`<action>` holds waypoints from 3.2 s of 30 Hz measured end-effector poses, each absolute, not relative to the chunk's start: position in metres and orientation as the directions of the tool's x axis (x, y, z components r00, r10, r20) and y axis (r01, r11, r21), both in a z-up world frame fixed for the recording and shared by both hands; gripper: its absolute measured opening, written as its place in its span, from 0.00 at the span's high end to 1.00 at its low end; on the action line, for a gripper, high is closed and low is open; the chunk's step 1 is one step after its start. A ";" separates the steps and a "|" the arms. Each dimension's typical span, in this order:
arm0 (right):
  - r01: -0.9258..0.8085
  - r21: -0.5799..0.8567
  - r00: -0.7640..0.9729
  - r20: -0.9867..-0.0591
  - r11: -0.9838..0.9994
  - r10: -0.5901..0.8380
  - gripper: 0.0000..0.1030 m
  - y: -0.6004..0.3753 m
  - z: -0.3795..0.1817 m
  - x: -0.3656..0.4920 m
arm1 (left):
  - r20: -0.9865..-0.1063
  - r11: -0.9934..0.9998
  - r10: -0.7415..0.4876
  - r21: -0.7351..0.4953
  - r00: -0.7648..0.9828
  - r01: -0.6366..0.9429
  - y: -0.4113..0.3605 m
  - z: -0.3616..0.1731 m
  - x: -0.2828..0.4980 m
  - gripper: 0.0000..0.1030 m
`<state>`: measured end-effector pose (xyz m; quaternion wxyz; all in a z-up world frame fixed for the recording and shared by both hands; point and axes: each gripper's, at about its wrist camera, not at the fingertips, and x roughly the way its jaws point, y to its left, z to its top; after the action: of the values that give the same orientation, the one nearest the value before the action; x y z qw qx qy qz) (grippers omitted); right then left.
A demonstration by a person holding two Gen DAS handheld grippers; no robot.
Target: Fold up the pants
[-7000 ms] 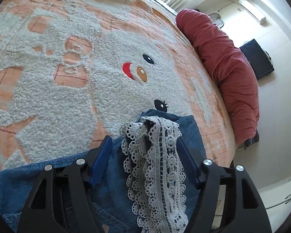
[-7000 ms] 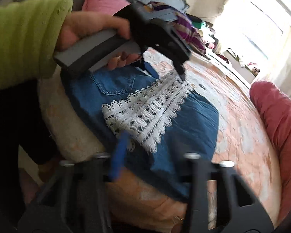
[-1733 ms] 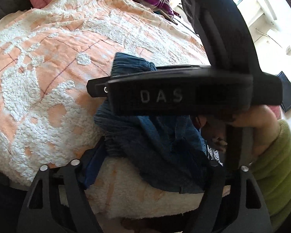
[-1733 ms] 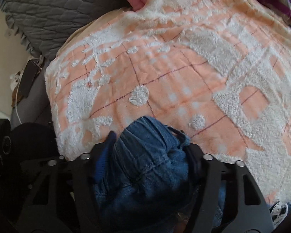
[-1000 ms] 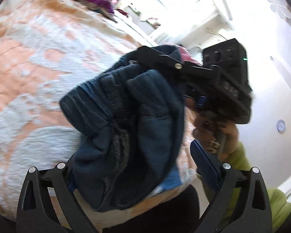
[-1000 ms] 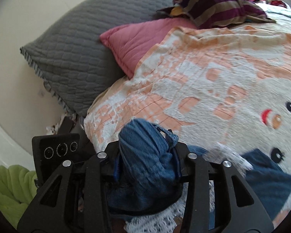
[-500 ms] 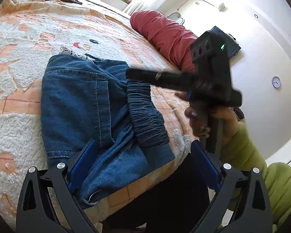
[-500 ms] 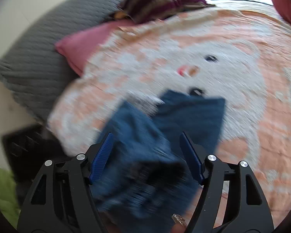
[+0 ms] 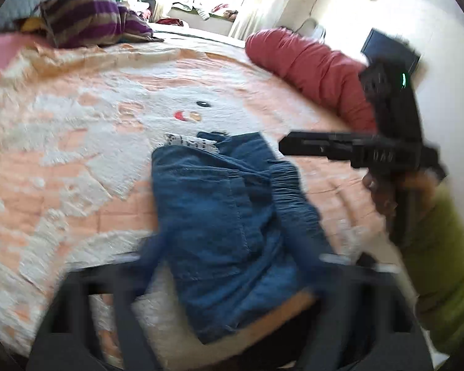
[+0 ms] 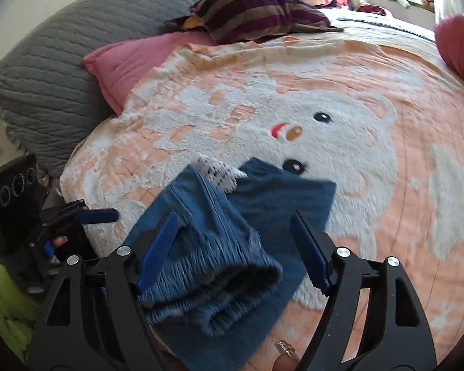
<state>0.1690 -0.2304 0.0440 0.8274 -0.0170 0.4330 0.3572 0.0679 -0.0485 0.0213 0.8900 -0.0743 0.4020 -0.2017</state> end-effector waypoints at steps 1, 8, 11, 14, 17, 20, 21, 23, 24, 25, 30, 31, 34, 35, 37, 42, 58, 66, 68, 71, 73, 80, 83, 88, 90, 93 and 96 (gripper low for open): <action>-0.619 0.264 0.361 -0.741 0.740 0.566 0.41 -0.221 0.044 0.174 | -0.692 0.904 -0.424 -0.286 0.583 0.318 -0.054 0.019 0.069 0.76; -0.681 0.184 0.236 -0.861 0.708 0.451 0.54 -0.179 0.006 0.199 | -0.756 0.894 -0.415 -0.234 0.506 0.383 -0.073 -0.013 0.051 0.87; -0.719 0.189 0.176 -0.882 0.668 0.438 0.93 -0.165 -0.007 0.188 | -0.750 0.890 -0.431 -0.260 0.501 0.375 -0.068 -0.013 0.053 0.87; -0.715 0.105 0.267 -0.873 0.691 0.409 0.96 -0.153 0.007 0.179 | -0.740 0.889 -0.439 -0.274 0.510 0.367 -0.064 -0.014 0.056 0.87; -0.712 0.014 0.357 -0.854 0.702 0.379 0.96 -0.144 0.017 0.182 | -0.729 0.895 -0.431 -0.270 0.531 0.356 -0.059 -0.011 0.053 0.83; -0.714 -0.042 0.360 -0.878 0.699 0.316 0.96 -0.132 -0.001 0.193 | -0.728 0.895 -0.432 -0.273 0.533 0.353 -0.056 -0.010 0.049 0.81; -0.719 -0.059 0.360 -0.884 0.692 0.298 0.96 -0.129 -0.010 0.194 | -0.729 0.895 -0.432 -0.275 0.531 0.351 -0.056 -0.011 0.049 0.81; -0.711 -0.054 0.364 -0.881 0.701 0.301 0.96 -0.130 -0.014 0.195 | -0.730 0.894 -0.434 -0.278 0.528 0.350 -0.056 -0.013 0.052 0.81; -0.698 -0.040 0.369 -0.875 0.715 0.312 0.93 -0.132 -0.011 0.196 | -0.730 0.893 -0.435 -0.279 0.527 0.352 -0.057 -0.012 0.053 0.81; -0.683 -0.024 0.379 -0.866 0.730 0.327 0.88 -0.137 -0.007 0.197 | -0.729 0.892 -0.437 -0.279 0.526 0.355 -0.057 -0.012 0.053 0.81; -0.602 0.104 0.441 -0.784 0.792 0.437 0.71 -0.175 0.030 0.192 | -0.714 0.884 -0.458 -0.299 0.529 0.360 -0.054 -0.010 0.053 0.73; -0.594 0.119 0.454 -0.767 0.796 0.453 0.65 -0.182 0.037 0.188 | -0.709 0.884 -0.459 -0.302 0.536 0.358 -0.052 -0.008 0.052 0.70; -0.585 0.136 0.507 -0.708 0.799 0.492 0.54 -0.207 0.060 0.166 | -0.683 0.876 -0.477 -0.320 0.554 0.360 -0.045 -0.001 0.048 0.47; -0.583 0.130 0.526 -0.692 0.802 0.494 0.52 -0.216 0.067 0.156 | -0.675 0.880 -0.472 -0.316 0.567 0.356 -0.043 0.003 0.045 0.41; -0.590 0.116 0.548 -0.669 0.799 0.502 0.44 -0.227 0.074 0.138 | -0.668 0.893 -0.445 -0.286 0.596 0.347 -0.040 0.009 0.042 0.40; -0.626 0.054 0.578 -0.638 0.778 0.509 0.39 -0.249 0.076 0.083 | -0.682 0.928 -0.371 -0.241 0.630 0.286 -0.029 0.024 0.052 0.27; -0.835 -0.102 0.436 -0.722 0.541 0.537 0.52 -0.166 0.031 0.001 | -0.772 0.900 -0.431 -0.327 0.467 0.289 -0.034 0.000 0.144 0.68; -0.849 -0.303 0.498 -0.733 0.433 0.464 0.70 -0.118 0.012 0.006 | -0.791 0.912 -0.394 -0.274 0.468 0.305 -0.041 -0.011 0.146 0.66; -0.871 -0.253 0.447 -0.763 0.421 0.468 0.95 -0.117 0.005 0.010 | -0.795 0.915 -0.382 -0.255 0.471 0.312 -0.044 -0.012 0.145 0.66; -0.886 -0.165 0.388 -0.776 0.433 0.498 0.95 -0.129 0.004 0.005 | -0.794 0.914 -0.387 -0.264 0.470 0.307 -0.044 -0.012 0.145 0.66; -0.882 -0.132 0.378 -0.772 0.453 0.511 0.95 -0.136 0.001 0.003 | -0.792 0.914 -0.389 -0.268 0.471 0.303 -0.043 -0.011 0.145 0.66; -0.841 -0.049 0.380 -0.762 0.538 0.524 0.93 -0.146 -0.008 0.002 | -0.780 0.915 -0.392 -0.274 0.488 0.297 -0.040 -0.006 0.141 0.66; -0.829 -0.026 0.385 -0.751 0.558 0.537 0.91 -0.150 -0.002 -0.002 | -0.775 0.915 -0.393 -0.275 0.495 0.295 -0.038 -0.003 0.139 0.66; -0.816 -0.003 0.397 -0.730 0.579 0.557 0.87 -0.158 0.010 -0.005 | -0.763 0.916 -0.389 -0.260 0.517 0.306 -0.039 0.005 0.134 0.58; -0.813 0.018 0.402 -0.707 0.582 0.582 0.87 -0.161 0.019 -0.011 | -0.760 0.913 -0.395 -0.265 0.517 0.309 -0.038 0.008 0.131 0.57; -0.812 0.036 0.406 -0.682 0.583 0.608 0.83 -0.166 0.030 -0.013 | -0.755 0.916 -0.390 -0.257 0.527 0.309 -0.037 0.012 0.127 0.52; -0.803 0.031 0.428 -0.666 0.595 0.611 0.72 -0.171 0.039 -0.017 | -0.745 0.913 -0.399 -0.267 0.535 0.308 -0.034 0.016 0.124 0.51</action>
<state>-0.0173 -0.1710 0.0390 0.8319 -0.1476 0.3250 0.4249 0.1235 -0.0341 0.0157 0.8744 -0.0518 0.4380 -0.2020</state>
